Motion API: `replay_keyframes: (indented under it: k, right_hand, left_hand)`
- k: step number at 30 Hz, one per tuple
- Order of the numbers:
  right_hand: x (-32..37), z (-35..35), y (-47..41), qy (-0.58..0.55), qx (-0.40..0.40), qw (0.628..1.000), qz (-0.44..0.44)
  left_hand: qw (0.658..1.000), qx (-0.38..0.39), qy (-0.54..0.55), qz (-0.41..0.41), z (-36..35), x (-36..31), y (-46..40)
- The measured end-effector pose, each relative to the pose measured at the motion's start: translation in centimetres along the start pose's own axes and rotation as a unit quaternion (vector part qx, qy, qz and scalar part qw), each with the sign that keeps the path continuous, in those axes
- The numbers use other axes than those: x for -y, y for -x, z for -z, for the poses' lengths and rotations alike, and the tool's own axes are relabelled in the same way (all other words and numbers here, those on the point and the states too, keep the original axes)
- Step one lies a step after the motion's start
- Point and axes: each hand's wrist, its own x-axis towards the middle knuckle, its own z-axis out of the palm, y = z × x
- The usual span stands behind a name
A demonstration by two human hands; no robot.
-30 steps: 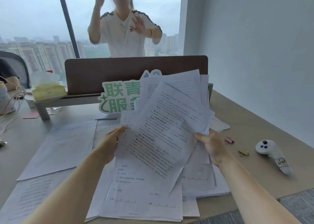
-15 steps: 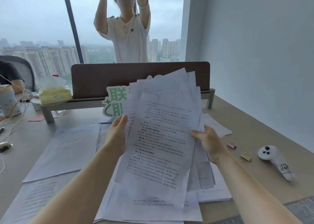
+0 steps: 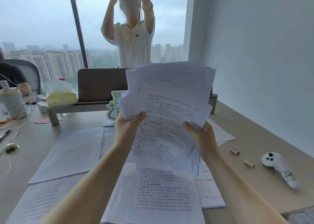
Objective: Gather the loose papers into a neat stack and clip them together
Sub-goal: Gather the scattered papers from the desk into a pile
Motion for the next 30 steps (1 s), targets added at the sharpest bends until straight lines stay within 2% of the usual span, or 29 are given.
replay_keyframes:
  k: [8,12,16,23,26,28,30]
  right_hand:
    - [-2.5,-0.2,0.7,-0.037,-0.051,0.997,-0.043]
    - [-2.8,-0.7,0.7,-0.045,-0.065,0.995,-0.056]
    - [-3.2,-1.3,1.5,-0.023,-0.035,0.997,-0.066]
    - [-1.5,-1.9,1.0,0.083,-0.022,0.995,-0.048]
    - [-1.8,-2.1,1.0,0.093,-0.006,0.988,-0.125]
    - [-2.7,-2.0,1.0,0.17,-0.001,0.968,-0.184]
    - [-4.1,-1.4,1.2,0.335,0.041,0.915,-0.22]
  left_hand:
    - [0.993,0.077,-0.053,0.073,1.6,5.1,0.6]
    - [0.994,0.065,-0.045,0.08,1.1,5.5,0.6]
    - [0.985,0.072,-0.107,0.113,0.9,6.3,1.3]
    - [0.988,0.044,-0.092,0.116,2.4,5.0,1.2]
    - [0.987,0.016,-0.083,0.138,4.8,4.8,1.2]
    - [0.984,-0.018,-0.085,0.158,7.0,4.7,1.3]
    - [0.979,-0.049,-0.086,0.178,9.4,4.6,1.6]
